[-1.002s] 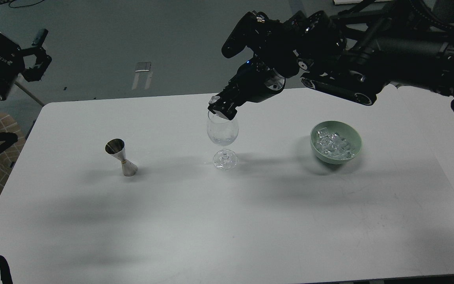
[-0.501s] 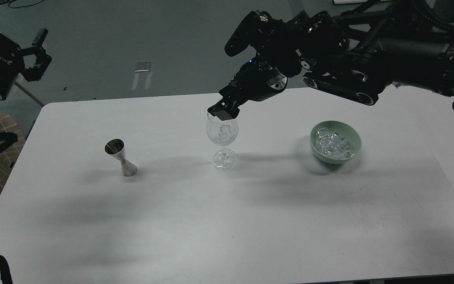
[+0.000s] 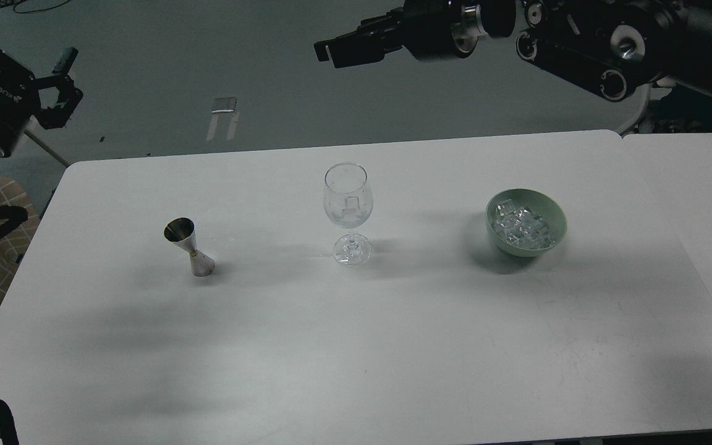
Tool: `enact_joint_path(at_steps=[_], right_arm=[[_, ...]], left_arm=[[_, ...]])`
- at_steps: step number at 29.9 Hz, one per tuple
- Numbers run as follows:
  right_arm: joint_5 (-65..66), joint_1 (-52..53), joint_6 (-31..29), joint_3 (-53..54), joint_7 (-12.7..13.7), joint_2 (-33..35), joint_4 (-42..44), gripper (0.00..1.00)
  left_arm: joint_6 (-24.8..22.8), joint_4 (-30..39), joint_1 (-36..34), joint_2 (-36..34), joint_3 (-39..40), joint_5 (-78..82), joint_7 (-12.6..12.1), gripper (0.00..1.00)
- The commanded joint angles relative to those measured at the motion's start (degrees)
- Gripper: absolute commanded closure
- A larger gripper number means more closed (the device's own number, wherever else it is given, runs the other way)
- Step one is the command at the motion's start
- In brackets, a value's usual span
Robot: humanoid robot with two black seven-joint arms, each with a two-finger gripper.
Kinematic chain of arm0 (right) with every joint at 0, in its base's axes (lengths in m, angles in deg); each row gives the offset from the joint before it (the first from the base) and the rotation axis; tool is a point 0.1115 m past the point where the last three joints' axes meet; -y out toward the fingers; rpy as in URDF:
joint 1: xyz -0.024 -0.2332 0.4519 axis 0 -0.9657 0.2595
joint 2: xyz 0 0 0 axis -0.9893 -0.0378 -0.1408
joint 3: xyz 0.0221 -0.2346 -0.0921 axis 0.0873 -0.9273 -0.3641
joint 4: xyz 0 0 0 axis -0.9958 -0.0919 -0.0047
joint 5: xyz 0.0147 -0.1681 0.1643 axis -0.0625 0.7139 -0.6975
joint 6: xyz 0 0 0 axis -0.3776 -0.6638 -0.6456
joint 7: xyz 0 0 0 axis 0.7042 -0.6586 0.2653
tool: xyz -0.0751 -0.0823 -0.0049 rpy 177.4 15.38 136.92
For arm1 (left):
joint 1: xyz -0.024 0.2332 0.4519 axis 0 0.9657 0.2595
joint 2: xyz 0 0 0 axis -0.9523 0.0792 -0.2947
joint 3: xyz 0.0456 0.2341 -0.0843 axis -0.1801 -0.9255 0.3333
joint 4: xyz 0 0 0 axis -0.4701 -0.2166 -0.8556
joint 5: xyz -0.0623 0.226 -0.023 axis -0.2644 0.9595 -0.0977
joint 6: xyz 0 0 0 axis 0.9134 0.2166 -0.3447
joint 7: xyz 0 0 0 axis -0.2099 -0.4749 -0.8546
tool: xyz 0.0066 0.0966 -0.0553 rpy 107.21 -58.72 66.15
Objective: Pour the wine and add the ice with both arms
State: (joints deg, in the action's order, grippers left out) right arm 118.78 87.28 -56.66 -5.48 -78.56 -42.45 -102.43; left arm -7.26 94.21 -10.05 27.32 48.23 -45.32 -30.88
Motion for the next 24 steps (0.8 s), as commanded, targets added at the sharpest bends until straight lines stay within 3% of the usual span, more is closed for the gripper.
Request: enact_joint_path(at_steps=[1,8,14,21,24], right_arm=[[-6.6,-2.1,2.4,3.0,0.0,0.2,3.4,0.0],[-17.1,-9.1,8.2,13.8,0.0,-2.2,10.4,0.0],[-24.0,-18.6,8.3,31.3,0.0,-3.0,10.7,0.0],[-26.1,-26.7,7.0,47.0,0.0,-5.5,10.7,0.0],[-31.9,-30.3,3.6,53.1,0.0,-7.3,10.8,0.0]], left_arm=[[0.8,-0.5,-0.3,0.3,-0.1,-2.3,-0.3,0.02],[7.0,-1.9,-0.7,1.7,-0.3,-3.4,-2.3,0.02],[7.0,-2.8,-2.3,1.8,-5.6,-3.6,-5.0,0.02],[6.6,-7.8,-6.8,4.0,-10.0,-3.5,-5.0,0.02],[4.5,-12.2,-9.6,3.9,-13.7,-3.3,-4.8,0.02]])
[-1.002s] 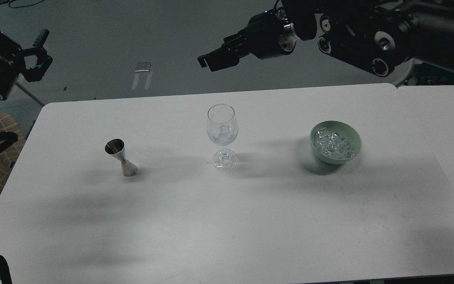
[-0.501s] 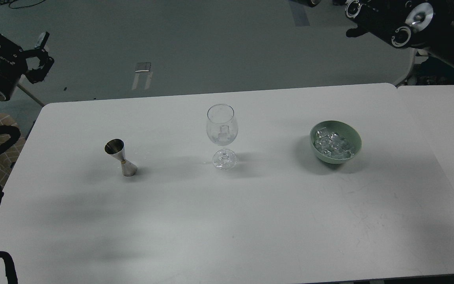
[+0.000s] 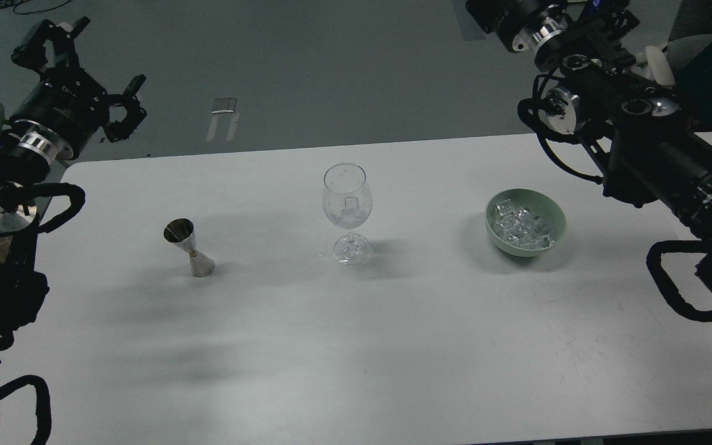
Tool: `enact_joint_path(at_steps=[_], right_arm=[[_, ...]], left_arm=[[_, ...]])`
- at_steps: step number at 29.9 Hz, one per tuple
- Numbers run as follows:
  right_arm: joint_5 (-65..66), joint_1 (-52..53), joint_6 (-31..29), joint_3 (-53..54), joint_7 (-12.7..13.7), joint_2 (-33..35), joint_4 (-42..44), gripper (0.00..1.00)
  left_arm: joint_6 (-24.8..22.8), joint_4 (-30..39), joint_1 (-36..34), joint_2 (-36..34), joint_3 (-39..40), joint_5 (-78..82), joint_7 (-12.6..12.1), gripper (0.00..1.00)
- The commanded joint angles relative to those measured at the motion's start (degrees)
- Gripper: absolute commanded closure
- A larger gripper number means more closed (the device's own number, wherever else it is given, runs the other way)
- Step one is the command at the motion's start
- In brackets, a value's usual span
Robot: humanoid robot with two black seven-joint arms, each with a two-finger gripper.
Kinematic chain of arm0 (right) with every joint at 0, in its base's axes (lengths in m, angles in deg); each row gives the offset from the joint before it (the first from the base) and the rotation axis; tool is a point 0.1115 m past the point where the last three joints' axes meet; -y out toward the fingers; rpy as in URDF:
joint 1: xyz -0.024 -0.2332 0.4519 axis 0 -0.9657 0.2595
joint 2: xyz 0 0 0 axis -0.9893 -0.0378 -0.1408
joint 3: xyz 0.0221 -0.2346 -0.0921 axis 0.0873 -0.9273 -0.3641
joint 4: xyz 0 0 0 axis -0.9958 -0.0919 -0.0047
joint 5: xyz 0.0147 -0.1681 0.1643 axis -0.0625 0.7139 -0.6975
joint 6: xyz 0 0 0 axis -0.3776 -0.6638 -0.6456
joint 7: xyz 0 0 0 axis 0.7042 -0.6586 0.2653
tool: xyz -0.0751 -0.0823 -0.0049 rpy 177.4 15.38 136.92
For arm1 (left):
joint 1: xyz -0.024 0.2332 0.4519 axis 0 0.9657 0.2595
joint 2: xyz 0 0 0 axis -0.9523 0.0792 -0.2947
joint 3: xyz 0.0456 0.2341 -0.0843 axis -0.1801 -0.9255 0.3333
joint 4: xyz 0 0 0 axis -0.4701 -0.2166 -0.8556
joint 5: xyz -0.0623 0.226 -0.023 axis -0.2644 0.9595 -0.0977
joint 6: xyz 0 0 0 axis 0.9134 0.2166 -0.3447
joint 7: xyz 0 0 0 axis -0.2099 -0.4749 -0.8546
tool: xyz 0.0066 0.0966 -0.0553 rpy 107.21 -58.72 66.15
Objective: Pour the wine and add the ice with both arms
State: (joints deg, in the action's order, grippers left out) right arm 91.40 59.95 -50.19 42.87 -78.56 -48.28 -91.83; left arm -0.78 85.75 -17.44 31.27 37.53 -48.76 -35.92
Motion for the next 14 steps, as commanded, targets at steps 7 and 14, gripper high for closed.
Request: enact_joint_path(at_steps=[7,14], right_arm=[[-11.9,-6.4,-9.1,5.5,0.0,-2.8,0.6,0.0],[-12.0,-6.6,-11.8,7.6,0.0,-4.2,0.6,0.0]], left_arm=[[-8.8,-10.6,-4.7,-0.6,-5.8,0.5,0.4,0.02],[-8.8,-16.4,-10.1,0.2,-5.8,-0.5,0.7,0.02]])
